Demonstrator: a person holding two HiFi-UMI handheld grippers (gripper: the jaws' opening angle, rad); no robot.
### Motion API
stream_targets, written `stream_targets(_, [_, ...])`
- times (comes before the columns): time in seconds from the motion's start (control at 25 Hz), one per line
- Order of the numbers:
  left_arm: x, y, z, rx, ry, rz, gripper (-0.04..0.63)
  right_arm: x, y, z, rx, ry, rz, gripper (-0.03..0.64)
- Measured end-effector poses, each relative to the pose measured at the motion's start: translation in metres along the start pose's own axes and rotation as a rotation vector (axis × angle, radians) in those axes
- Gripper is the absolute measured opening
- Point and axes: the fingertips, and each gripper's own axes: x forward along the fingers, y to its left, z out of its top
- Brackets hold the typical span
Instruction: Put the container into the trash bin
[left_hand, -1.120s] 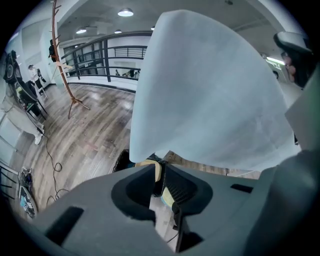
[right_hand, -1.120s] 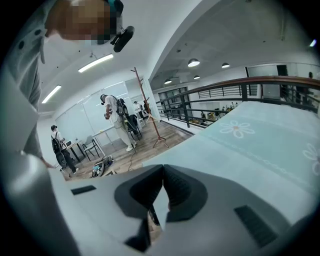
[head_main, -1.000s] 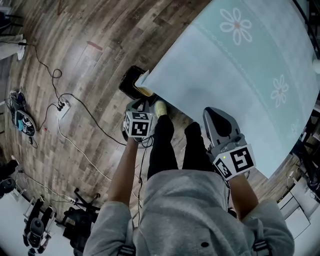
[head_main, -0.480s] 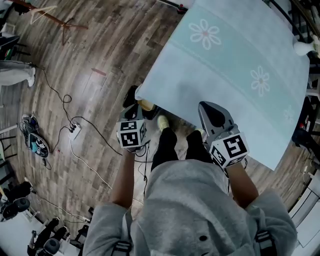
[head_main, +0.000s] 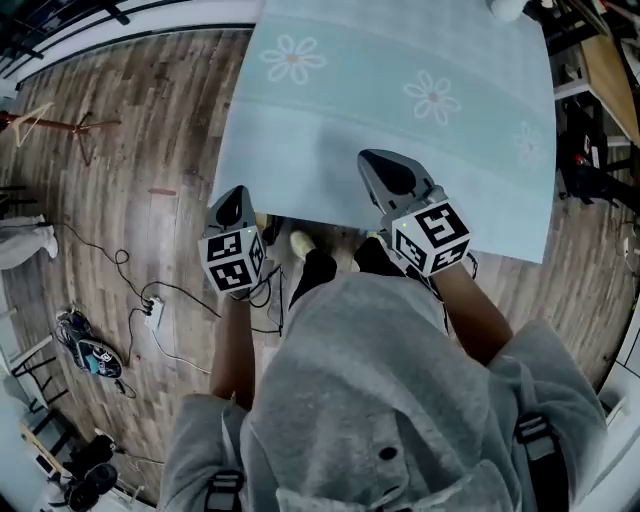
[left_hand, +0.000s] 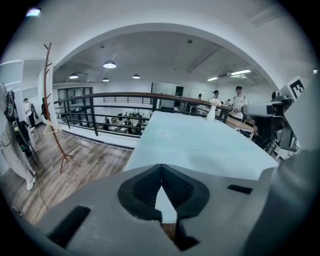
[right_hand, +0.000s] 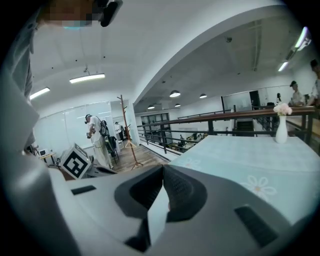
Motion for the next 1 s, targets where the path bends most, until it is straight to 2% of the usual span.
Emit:
stream_targets(0.12, [0.014,-0.042,0.024,0.055,-0.033,-0.053,0.02,-0.033,-0.04,0.004,0.007,-0.033,-0.078,0.026])
stream_targets(0.28, [0.035,-0.106,0.056,0.133,-0.064,-0.16,0.02,-0.089,-0.093,0.005,0.025,-0.079,-0.217,0.026])
stream_targets(0.52, [0.05,-0.212,0.094,0.246,-0.121,-0.304,0.02,-0.179,-0.156,-0.009,0.073,-0.134,-0.401,0.026])
stream_targets(0.76, [0.056,-0.302,0.115,0.327,-0.163,-0.409,0.02,-0.237,-0.193,-0.038,0.074,-0.123,-0.493,0.026])
stream_targets(1.0, [0.063,-0.35,0.116,0.369,-0.157,-0.444,0.02,-0.269,-0.222,-0.051,0.09,-0.14,-0.533,0.026])
